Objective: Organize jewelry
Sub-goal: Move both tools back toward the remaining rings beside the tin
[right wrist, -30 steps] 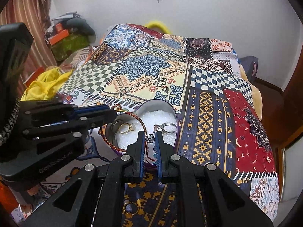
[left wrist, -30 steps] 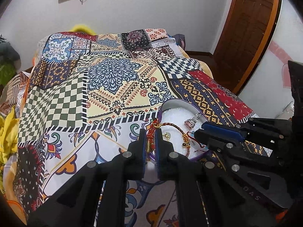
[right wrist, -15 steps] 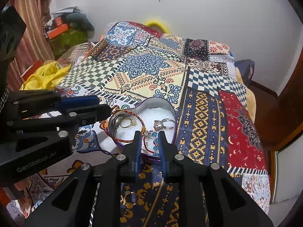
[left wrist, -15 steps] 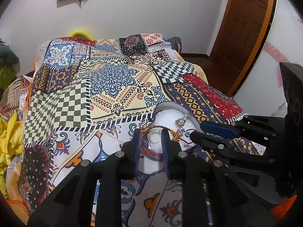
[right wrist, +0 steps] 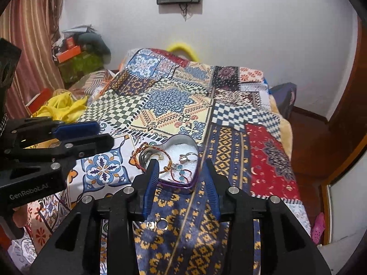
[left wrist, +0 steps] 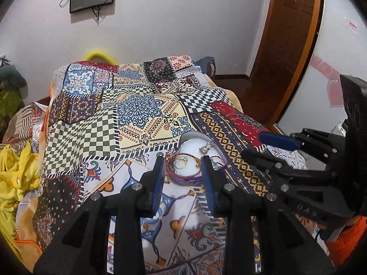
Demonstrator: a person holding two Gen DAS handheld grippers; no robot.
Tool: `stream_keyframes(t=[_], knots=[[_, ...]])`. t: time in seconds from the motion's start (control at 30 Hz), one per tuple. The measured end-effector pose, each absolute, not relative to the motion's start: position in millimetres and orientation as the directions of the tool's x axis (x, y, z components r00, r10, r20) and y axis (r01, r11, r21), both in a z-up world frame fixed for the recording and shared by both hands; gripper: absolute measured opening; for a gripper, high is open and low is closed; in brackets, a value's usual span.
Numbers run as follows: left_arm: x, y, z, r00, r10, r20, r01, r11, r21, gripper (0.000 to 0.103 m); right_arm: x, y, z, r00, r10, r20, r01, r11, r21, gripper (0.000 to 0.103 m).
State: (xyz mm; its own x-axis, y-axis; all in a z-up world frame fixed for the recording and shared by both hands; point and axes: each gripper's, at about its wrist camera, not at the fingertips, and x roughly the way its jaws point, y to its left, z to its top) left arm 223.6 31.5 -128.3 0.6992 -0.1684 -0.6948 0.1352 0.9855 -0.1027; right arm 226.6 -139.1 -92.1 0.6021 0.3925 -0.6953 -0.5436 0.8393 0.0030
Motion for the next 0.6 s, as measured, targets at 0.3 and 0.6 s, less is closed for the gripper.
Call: stream_keyframes(t=[0.3,0.6], knots=[[203.0,18.9,-143.9,0.658,-0.181,-0.731,0.161,0.982,-0.098,0.036,210.2,-158.8,-98.5,0.596,0.384,-0.705,-0.521,0.853,0.025,0.037],[204.9,2.5,-198.3,0.529,-0.248,-0.811,0.184,0.967,-0.176,0.036,201.2,-173.4,-134.5,0.527,0.355,-0.772,-0.503,0.863,0.053,0.037]])
